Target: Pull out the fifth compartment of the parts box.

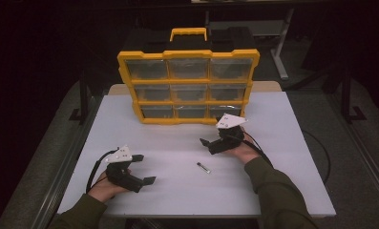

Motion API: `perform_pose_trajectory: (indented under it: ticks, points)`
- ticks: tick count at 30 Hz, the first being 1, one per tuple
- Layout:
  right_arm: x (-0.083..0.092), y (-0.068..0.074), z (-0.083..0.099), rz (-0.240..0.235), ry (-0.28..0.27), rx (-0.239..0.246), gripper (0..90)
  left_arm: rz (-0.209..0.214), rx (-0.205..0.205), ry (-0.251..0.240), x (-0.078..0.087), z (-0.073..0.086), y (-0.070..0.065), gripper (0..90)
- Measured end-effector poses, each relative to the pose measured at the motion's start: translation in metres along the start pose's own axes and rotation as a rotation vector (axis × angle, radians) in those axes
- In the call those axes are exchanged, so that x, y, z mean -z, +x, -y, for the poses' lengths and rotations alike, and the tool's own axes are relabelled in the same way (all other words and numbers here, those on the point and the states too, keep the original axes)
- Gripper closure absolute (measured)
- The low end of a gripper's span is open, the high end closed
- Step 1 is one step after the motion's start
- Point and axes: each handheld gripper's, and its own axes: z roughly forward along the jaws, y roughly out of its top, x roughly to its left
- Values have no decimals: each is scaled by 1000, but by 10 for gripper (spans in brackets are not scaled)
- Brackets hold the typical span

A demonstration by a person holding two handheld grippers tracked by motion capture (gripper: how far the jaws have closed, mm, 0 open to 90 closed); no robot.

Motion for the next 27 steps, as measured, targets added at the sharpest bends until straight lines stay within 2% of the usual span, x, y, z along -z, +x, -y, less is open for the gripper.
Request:
perform_pose_trajectory:
  ticks: [7, 10, 19, 21, 27]
  points:
    - [0, 4, 0, 15, 16, 41, 0, -6, 0, 8, -1, -1, 0, 0]
    - [-1, 5, 0, 19, 14, 51, 0, -4, 12, 4, -1, -1, 0, 0]
    - [0, 7, -1, 33, 11, 68, 0, -6, 7, 5, -1, -1, 0, 0]
    - [1, 6, -1, 50, 15, 118, 0, -8, -4, 5, -1, -1, -1, 0]
    - [2, 7, -1, 73, 15, 158, 0, -5, -9, 5, -1, -1, 0, 0]
